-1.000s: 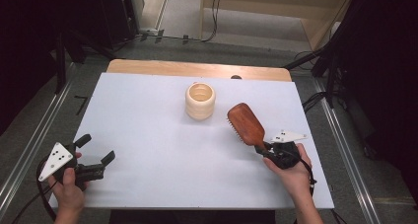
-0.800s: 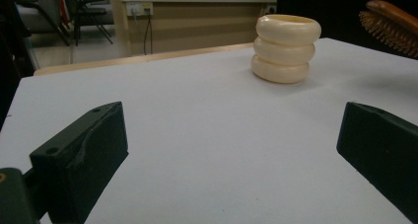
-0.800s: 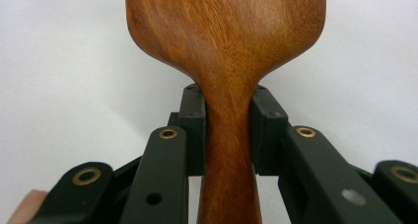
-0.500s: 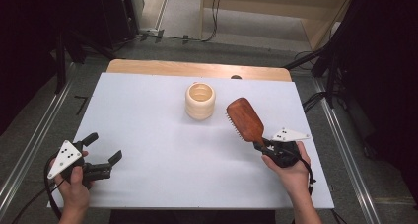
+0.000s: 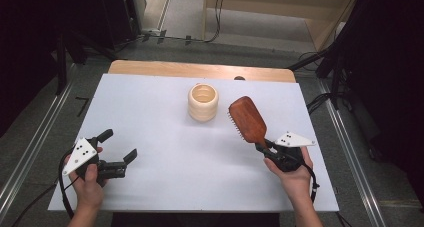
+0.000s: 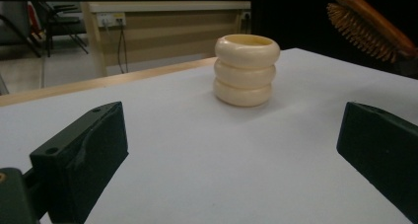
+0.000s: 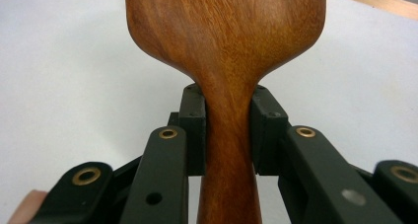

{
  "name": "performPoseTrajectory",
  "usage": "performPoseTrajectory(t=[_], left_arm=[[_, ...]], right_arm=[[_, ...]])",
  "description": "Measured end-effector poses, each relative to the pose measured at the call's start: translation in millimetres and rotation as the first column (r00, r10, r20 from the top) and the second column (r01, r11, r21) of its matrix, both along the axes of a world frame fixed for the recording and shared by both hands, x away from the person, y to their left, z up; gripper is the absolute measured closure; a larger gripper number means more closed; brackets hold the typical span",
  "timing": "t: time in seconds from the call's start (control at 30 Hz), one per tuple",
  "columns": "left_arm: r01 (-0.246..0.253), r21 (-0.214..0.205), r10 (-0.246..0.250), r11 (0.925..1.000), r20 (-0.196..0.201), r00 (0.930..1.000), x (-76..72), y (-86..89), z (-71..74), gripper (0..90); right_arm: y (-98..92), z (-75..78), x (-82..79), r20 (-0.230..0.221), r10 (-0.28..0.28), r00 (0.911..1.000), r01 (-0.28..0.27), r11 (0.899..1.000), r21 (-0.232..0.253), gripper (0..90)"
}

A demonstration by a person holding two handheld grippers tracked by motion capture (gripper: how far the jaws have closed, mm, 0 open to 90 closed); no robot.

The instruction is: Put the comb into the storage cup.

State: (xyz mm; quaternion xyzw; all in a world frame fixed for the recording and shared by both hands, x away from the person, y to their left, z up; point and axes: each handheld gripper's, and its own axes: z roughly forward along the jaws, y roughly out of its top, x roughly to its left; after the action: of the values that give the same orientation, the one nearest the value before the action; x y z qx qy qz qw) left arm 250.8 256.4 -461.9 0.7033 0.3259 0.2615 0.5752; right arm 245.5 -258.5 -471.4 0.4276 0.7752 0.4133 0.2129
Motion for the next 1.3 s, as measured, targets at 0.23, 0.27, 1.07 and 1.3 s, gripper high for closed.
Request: performPoseTrajectory(t=[0.23,0.27,1.07,1.3], left_arm=[[0.058,-0.008,-0.058,0.9983,0.002,0.9983,6.7,-20.6,8.3,0.0],[0.066,-0.013,-0.066,0.9977,0.002,0.9978,7.8,-23.0,9.4,0.0],[0.166,-0.029,-0.166,0.9856,0.008,0.9861,20.1,-81.7,25.8,0.0],[0.187,-0.025,-0.187,0.9821,0.016,0.9823,20.7,-95.0,29.2,0.0]], right_arm=[[3.5,2.2,-2.4,0.029,0.002,0.9996,-0.003,1.0,0.009,70.3],[4.3,2.0,-2.7,0.031,0.0,0.9995,-0.001,1.0,0.009,70.2],[22.5,-0.9,-6.9,0.068,0.034,0.9971,-0.036,0.999,0.026,70.2],[29.7,-1.6,-7.9,0.08,0.046,0.9957,-0.049,0.998,0.03,70.2]])
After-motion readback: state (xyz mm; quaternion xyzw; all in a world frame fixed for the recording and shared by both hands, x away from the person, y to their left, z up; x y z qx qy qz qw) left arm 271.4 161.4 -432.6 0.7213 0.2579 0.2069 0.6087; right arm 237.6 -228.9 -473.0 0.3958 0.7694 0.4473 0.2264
